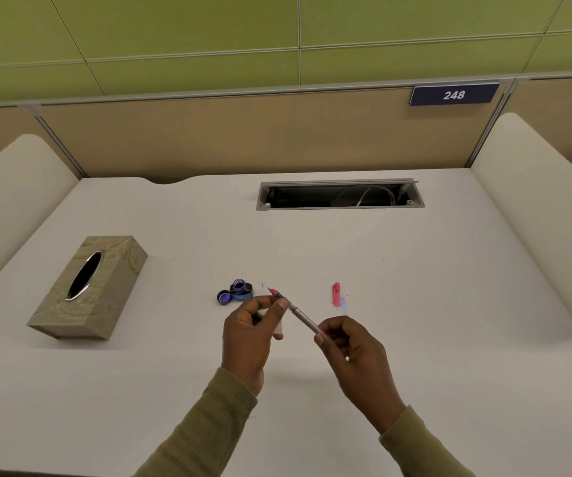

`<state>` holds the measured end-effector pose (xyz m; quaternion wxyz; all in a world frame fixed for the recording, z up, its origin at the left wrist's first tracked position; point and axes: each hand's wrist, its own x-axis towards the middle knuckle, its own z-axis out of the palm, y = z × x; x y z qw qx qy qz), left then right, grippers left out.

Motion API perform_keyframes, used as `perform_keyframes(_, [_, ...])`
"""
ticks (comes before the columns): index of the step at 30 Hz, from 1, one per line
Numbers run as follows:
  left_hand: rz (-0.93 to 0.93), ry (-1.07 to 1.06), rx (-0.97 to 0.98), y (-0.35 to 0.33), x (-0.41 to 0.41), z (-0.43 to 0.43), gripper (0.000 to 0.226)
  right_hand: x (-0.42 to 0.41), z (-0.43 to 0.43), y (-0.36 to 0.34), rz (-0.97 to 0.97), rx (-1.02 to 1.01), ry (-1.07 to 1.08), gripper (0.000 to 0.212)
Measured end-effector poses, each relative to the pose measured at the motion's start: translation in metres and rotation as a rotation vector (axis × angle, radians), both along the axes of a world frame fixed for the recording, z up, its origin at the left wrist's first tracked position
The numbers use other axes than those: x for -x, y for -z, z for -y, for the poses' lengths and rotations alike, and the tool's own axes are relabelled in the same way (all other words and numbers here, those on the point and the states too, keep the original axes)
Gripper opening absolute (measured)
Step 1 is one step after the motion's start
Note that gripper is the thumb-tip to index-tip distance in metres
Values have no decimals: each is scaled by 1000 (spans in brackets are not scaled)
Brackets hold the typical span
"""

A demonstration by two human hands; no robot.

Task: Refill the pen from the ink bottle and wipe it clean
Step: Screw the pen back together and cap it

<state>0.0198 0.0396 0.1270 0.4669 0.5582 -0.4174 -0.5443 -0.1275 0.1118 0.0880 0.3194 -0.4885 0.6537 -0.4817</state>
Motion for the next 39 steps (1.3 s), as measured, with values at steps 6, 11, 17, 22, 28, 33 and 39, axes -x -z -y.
perform_keyframes(6, [-84, 24, -47, -2, -3, 0, 13, -4, -3, -8, 148, -78, -22, 19])
perform_keyframes(11, [-113, 16, -68, -1, -4, -2, 14, -11, -4, -19, 499, -168, -14, 26])
perform_keyframes(17, [-172, -12, -129, -1, -4, -5, 10, -13, -1, -21, 568, -185, -15, 14])
perform_keyframes(22, [-222, -12, -126, -8, -5, -7, 14, -15, -1, -25, 564, -209, -2, 26])
perform_keyframes(28, [-133, -36, -112, -5, -5, -8, 8, -22, 0, -25, 682, -280, 35, 24])
perform_keyframes(33, [-97, -38, -117, -5, -3, -9, 10, -24, 2, -24, 608, -258, -14, 8])
perform_keyframes(39, [-99, -34, -110, -9, -3, -6, 11, -26, 0, -26, 466, -221, -90, 12])
